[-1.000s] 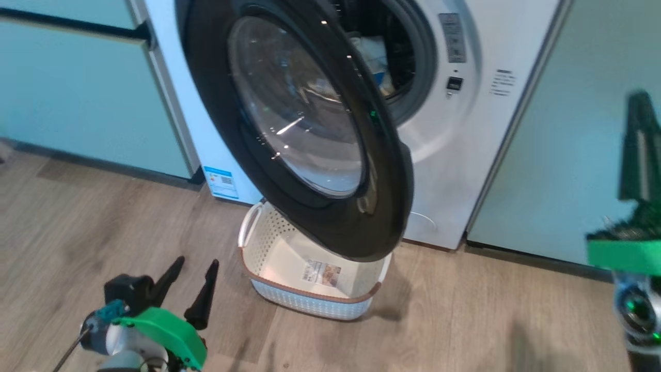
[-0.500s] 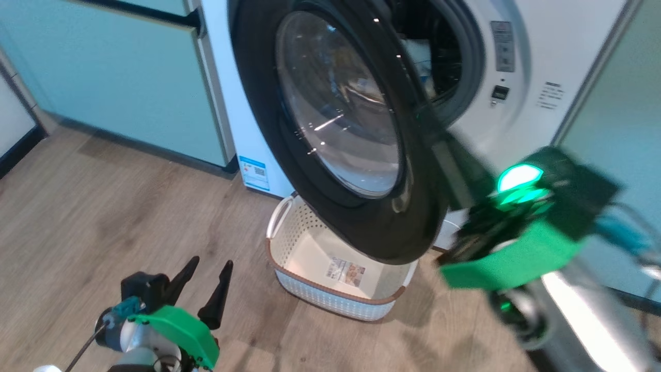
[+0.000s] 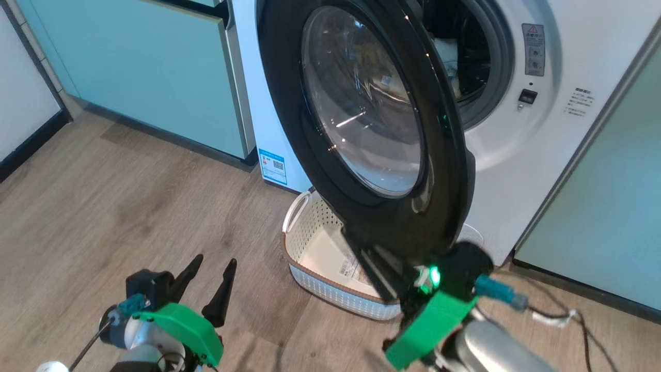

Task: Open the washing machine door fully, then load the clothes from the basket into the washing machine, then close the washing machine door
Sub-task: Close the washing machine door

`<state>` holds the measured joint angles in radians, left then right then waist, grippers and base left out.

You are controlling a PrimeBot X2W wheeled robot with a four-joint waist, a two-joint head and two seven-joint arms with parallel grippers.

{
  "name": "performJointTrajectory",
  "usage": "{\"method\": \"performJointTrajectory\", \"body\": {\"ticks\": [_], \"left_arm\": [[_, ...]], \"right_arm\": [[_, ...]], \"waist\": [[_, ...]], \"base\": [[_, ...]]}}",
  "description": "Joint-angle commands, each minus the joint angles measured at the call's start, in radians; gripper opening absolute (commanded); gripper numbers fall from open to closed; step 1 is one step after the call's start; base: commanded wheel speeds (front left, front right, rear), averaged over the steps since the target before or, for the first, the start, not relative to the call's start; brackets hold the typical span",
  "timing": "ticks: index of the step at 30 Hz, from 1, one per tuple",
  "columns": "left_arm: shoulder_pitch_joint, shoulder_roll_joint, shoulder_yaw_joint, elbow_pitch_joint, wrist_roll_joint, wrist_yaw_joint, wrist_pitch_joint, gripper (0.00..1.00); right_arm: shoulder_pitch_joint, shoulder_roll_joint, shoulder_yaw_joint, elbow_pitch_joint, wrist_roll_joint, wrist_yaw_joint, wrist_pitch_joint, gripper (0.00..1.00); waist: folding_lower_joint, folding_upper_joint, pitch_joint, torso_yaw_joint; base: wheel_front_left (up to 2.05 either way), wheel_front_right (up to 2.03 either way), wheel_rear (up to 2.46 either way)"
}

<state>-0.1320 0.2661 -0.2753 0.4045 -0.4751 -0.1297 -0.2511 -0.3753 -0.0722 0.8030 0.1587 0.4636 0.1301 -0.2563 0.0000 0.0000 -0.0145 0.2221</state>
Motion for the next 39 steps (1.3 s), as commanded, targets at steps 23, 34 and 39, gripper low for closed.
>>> {"method": "performJointTrajectory", "body": {"ticks": [23, 34, 39], "left_arm": [[-0.09, 0.005, 0.018, -0.019, 0.005, -0.001, -0.011, 1.0], [-0.115, -0.014, 0.011, -0.02, 0.006, -0.001, -0.011, 1.0], [-0.123, -0.02, 0.012, -0.02, 0.006, -0.001, -0.011, 1.0]], "right_arm": [[0.027, 0.022, -0.144, 0.19, -0.016, 0.001, -0.006, 0.0], [-0.051, 0.022, -0.215, 0.247, -0.001, 0.001, -0.006, 0.0], [-0.073, 0.022, -0.26, 0.262, 0.006, 0.001, -0.006, 0.0]], "waist": [[0.0, 0.0, 0.059, 0.017], [0.0, 0.0, 0.103, 0.032], [0.0, 0.0, 0.114, 0.036]], "base": [[0.0, 0.0, 0.0], [0.0, 0.0, 0.0], [0.0, 0.0, 0.0]]}}
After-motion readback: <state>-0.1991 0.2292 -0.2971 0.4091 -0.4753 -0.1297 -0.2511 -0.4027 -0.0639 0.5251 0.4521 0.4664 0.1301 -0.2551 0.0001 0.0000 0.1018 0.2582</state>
